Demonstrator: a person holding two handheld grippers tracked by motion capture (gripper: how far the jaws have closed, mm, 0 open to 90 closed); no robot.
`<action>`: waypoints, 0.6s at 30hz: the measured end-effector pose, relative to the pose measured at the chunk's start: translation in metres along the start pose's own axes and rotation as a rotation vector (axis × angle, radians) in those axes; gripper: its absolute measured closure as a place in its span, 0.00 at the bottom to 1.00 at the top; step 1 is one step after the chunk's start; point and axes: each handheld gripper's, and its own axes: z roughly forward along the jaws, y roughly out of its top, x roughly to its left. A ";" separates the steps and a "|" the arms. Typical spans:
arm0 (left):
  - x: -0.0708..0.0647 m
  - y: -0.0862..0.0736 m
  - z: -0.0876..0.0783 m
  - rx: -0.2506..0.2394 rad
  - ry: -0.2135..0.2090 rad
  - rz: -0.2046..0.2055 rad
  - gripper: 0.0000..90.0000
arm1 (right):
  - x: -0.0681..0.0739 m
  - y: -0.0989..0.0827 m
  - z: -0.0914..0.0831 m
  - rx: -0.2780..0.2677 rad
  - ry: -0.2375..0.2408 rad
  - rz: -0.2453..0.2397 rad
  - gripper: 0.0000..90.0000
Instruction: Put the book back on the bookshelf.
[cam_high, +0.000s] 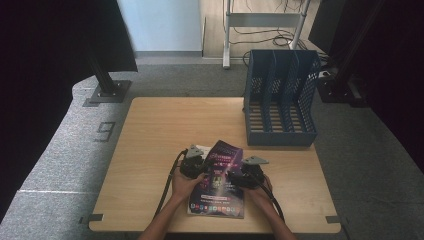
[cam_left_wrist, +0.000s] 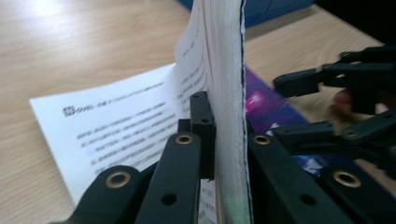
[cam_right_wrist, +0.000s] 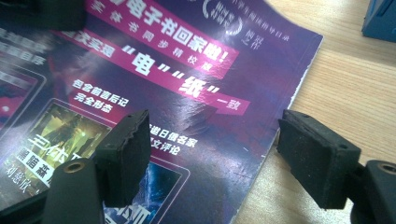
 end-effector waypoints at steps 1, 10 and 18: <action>-0.003 0.002 -0.002 -0.008 -0.007 0.013 0.97 | 0.000 0.000 0.000 0.000 0.001 0.001 0.27; -0.008 0.007 -0.007 -0.025 -0.019 0.038 0.97 | -0.005 0.002 -0.004 -0.002 -0.006 0.021 0.24; -0.011 0.011 -0.012 -0.048 -0.024 0.047 0.97 | -0.009 0.004 -0.006 -0.008 0.005 0.029 0.23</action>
